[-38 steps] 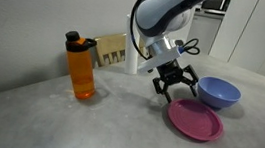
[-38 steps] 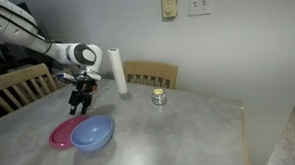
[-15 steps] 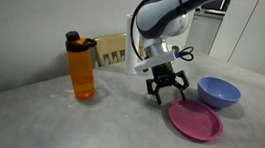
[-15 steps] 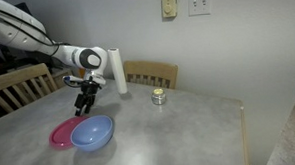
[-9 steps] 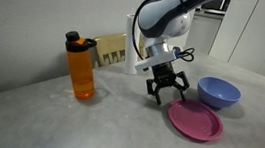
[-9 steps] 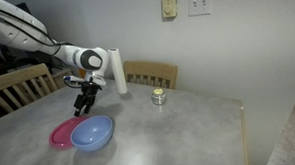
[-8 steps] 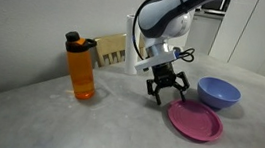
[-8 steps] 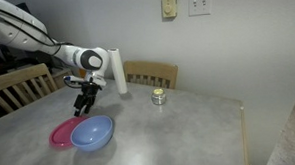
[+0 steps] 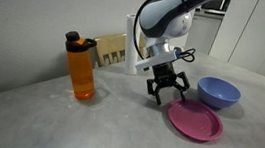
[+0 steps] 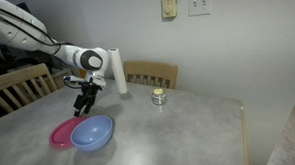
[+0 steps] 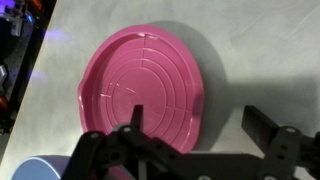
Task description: Put the pink lid on the blue bowl
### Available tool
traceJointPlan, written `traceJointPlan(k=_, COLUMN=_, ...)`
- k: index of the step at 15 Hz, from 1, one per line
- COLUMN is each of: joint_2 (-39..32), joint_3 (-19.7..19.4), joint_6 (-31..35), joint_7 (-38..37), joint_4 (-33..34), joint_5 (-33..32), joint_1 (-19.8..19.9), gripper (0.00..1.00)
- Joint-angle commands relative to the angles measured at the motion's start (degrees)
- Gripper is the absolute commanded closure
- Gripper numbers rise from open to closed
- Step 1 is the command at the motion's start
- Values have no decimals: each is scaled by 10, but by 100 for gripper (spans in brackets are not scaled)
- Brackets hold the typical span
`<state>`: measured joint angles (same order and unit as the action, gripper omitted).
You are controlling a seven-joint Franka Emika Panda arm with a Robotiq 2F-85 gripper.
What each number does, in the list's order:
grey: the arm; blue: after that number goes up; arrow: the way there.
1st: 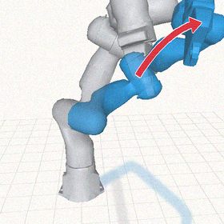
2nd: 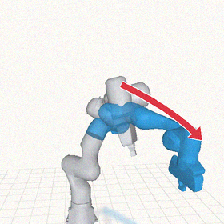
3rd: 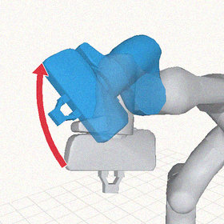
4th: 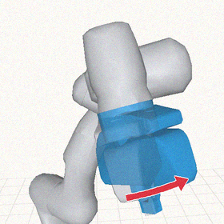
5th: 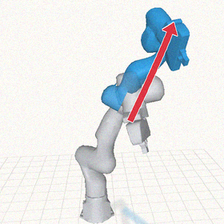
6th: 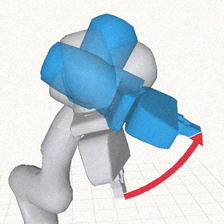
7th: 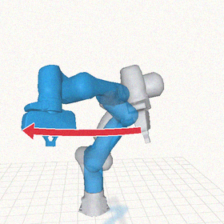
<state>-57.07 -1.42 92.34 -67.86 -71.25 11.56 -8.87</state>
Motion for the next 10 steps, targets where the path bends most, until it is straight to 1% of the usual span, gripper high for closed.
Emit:
traceJointPlan(k=1, joint_2=12, joint_3=3, joint_6=38, joint_7=6, joint_4=-42, joint_5=7, joint_1=4, gripper=0)
traceJointPlan(k=4, joint_2=21, joint_3=0, joint_6=59, joint_7=7, joint_4=-57, joint_5=0, joint_1=-1, gripper=0)
traceJointPlan(k=5, joint_2=32, joint_3=-4, joint_6=94, joint_7=22, joint_4=-67, joint_5=-18, joint_1=-13, gripper=0)
traceJointPlan(k=6, joint_2=12, joint_3=1, joint_6=24, joint_7=4, joint_4=-19, joint_5=-5, joint_1=-1, gripper=0)
traceJointPlan(k=10, joint_2=13, joint_3=1, joint_6=27, joint_7=3, joint_4=-20, joint_5=-7, joint_1=-3, gripper=0)
